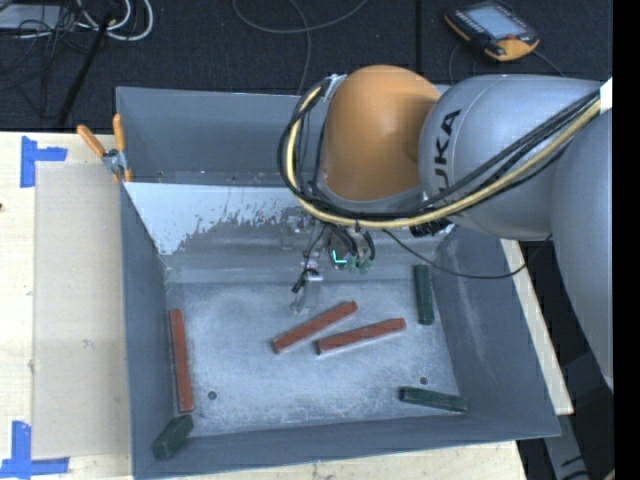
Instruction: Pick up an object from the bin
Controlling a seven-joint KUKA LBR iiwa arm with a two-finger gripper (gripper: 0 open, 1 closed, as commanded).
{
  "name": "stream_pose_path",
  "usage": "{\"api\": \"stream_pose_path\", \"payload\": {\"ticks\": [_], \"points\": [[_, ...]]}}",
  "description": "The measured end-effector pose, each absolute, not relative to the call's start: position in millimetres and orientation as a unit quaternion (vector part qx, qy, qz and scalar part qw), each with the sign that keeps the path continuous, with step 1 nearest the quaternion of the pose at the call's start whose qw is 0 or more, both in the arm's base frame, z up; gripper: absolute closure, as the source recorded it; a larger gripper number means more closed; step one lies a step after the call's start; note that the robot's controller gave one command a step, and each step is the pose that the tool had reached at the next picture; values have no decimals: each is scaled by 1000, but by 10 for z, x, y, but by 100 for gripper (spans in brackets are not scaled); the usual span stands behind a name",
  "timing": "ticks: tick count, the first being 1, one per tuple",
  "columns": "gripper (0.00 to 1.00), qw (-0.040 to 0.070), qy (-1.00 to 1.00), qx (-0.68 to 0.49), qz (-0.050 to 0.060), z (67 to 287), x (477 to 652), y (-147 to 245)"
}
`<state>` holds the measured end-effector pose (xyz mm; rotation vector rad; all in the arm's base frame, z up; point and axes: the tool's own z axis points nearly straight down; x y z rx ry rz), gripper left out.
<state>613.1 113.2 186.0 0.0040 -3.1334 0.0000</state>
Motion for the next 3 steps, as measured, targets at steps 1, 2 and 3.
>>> {"api": "stream_pose_path", "payload": {"ticks": [1, 2, 3], "points": [[0, 0, -1000, 0, 0, 1908, 6148, 1127], [0, -3, -1000, 5, -1, 1448, 5789, 1000], [0, 0, -1000, 7, -1, 1304, 5675, 946]]}}
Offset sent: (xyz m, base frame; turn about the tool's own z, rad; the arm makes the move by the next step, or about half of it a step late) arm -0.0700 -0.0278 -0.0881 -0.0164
